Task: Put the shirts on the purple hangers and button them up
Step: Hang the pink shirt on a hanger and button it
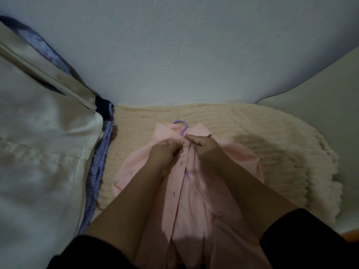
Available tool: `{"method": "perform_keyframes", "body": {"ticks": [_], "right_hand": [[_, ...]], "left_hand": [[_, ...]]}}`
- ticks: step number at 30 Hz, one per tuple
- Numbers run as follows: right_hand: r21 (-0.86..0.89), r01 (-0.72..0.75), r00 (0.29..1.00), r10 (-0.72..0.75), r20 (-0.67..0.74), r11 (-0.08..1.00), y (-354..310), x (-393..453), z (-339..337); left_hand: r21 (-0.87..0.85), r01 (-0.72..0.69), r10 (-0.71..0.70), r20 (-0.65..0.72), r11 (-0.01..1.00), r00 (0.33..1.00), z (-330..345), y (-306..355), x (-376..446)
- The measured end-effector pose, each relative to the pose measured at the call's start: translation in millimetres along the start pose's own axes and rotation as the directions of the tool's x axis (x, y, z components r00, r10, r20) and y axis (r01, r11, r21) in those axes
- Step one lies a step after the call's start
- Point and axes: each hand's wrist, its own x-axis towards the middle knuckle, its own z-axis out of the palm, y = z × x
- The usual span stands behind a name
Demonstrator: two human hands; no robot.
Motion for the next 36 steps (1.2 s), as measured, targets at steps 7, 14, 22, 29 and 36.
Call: {"method": "perform_keyframes", "body": {"ticks": [7,14,22,29,36], "right_hand": [[-0.097,0.053,0.969,-0.074,-0.234,0.994,6,-42,9],[0.183,-0.219,0.964,0.241,-0.11,0.958,21,-65,30],[-0.243,-0.103,0.993,0.084,-0.087,0.965,22,-53,30],[-0.415,-0.043,0.996,0.004,-0.095,0.909,15,-41,39],[-0.467,-0.124,0.989,0.071,-0.128,0.876,8,-36,46]], "left_hand": [[0.315,-0.174,0.212,-0.089,0.933,0.973,-7,-36,-41],[0.668,-0.175,0.28,-0.053,0.723,0.958,0,-43,-50],[0.638,-0.141,0.252,-0.085,0.757,0.964,-16,-24,-51],[0.29,0.012,0.039,-0.169,0.957,0.985,-26,-25,-47],[0.219,0.042,-0.01,-0.144,0.975,0.99,-31,-27,-43]]}}
